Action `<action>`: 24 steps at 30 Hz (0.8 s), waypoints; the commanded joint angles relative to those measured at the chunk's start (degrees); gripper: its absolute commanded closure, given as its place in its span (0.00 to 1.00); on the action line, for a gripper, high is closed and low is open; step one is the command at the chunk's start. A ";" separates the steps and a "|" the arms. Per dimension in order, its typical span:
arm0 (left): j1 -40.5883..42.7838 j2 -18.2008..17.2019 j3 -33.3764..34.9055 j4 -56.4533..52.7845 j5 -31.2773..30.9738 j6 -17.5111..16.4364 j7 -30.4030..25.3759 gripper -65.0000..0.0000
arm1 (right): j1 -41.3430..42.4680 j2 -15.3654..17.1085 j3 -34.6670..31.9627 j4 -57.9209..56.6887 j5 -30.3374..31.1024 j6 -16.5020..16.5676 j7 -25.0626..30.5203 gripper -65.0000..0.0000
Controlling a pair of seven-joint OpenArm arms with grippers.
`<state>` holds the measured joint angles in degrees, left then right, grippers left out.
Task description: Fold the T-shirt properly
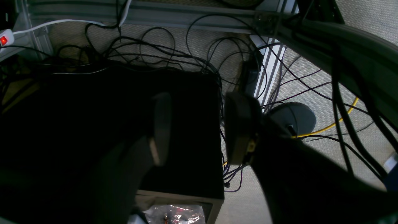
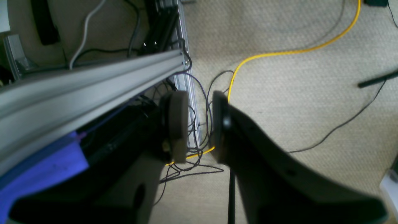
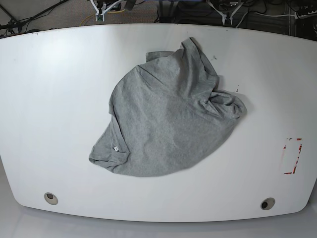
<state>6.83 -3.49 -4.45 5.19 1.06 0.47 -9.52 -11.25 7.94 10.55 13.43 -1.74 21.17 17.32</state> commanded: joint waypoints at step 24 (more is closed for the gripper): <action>-0.19 -0.34 -0.17 0.30 -0.14 0.19 -6.96 0.62 | -0.67 -0.60 0.14 2.52 -0.06 -0.11 0.66 0.79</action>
<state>6.02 -3.38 -4.56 5.34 0.99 0.60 -14.81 -11.38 7.18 10.55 14.55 -1.76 20.78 17.30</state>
